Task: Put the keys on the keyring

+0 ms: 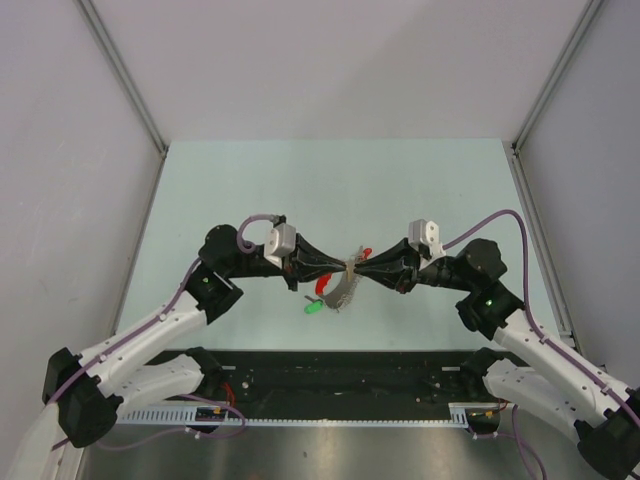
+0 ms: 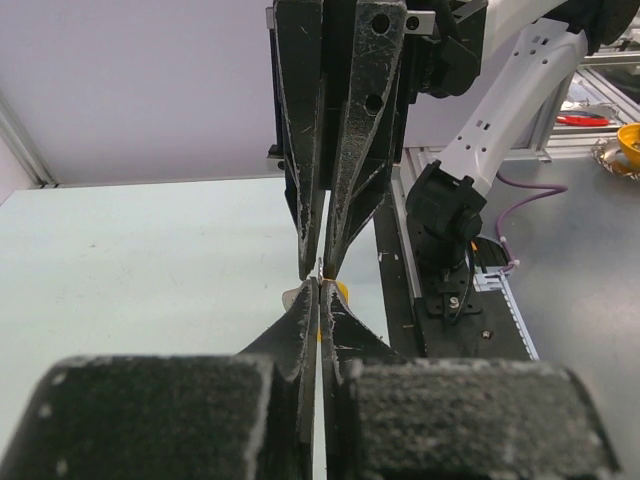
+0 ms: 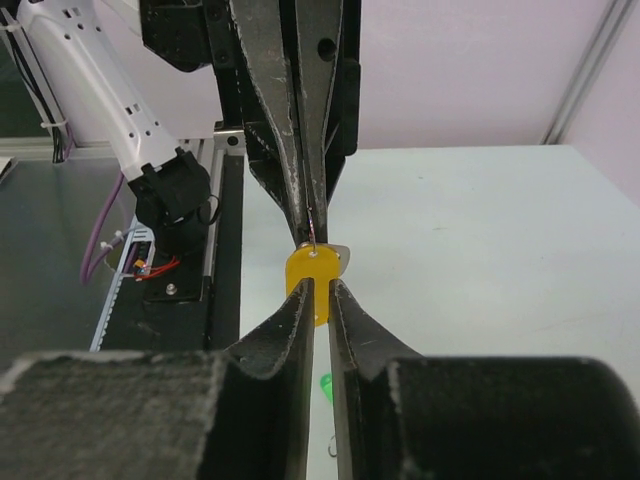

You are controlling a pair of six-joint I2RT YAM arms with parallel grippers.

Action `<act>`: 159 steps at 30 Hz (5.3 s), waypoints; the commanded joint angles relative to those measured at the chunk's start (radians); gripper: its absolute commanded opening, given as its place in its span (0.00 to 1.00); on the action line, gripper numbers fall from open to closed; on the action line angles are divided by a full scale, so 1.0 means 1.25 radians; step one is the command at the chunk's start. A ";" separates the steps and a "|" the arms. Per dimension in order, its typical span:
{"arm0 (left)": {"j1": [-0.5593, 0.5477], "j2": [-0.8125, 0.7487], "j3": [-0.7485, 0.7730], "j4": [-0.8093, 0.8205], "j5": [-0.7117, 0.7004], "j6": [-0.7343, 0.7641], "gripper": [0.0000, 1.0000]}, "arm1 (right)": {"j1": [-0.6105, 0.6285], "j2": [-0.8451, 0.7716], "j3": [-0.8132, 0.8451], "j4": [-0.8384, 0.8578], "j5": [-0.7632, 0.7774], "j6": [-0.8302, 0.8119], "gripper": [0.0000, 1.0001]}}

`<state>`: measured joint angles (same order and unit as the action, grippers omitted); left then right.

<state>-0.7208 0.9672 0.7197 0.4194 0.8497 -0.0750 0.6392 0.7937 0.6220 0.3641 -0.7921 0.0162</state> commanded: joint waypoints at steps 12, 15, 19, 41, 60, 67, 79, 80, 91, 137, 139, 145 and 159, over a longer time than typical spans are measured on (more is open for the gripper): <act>-0.025 0.015 0.002 0.046 0.015 -0.020 0.00 | -0.001 0.011 0.030 0.084 -0.054 0.035 0.10; -0.026 0.018 0.005 0.046 0.016 -0.021 0.00 | -0.001 0.014 0.030 0.084 -0.056 0.035 0.10; -0.031 0.024 0.007 0.044 0.022 -0.020 0.00 | 0.002 0.018 0.033 0.090 -0.068 0.037 0.10; -0.042 -0.019 0.039 -0.199 -0.064 0.124 0.20 | 0.016 0.008 0.105 -0.166 0.035 -0.083 0.00; -0.042 -0.024 0.115 -0.351 -0.134 0.239 0.26 | 0.113 0.066 0.207 -0.414 0.188 -0.207 0.00; -0.042 -0.015 0.125 -0.369 -0.117 0.254 0.21 | 0.118 0.068 0.208 -0.420 0.185 -0.212 0.00; -0.048 0.053 0.161 -0.387 -0.050 0.254 0.19 | 0.124 0.066 0.207 -0.421 0.182 -0.213 0.00; -0.049 0.057 0.162 -0.391 -0.049 0.255 0.18 | 0.124 0.066 0.207 -0.421 0.181 -0.213 0.00; -0.057 0.064 0.169 -0.407 -0.048 0.264 0.00 | 0.127 0.067 0.206 -0.426 0.182 -0.215 0.00; -0.055 0.004 -0.055 0.093 -0.107 -0.074 0.00 | 0.031 0.022 0.115 -0.213 0.003 -0.082 0.13; -0.055 0.002 -0.055 0.095 -0.107 -0.075 0.00 | 0.032 0.025 0.116 -0.215 0.005 -0.082 0.12; -0.055 0.003 -0.060 0.111 -0.107 -0.086 0.00 | 0.038 0.035 0.115 -0.208 0.002 -0.079 0.10; -0.066 0.023 -0.060 0.126 -0.092 -0.089 0.00 | 0.056 0.046 0.116 -0.174 -0.019 -0.065 0.10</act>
<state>-0.7856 0.9771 0.6468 0.5259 0.7120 -0.1692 0.6876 0.8406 0.7662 0.0666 -0.7765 -0.0822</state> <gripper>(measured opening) 0.005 0.104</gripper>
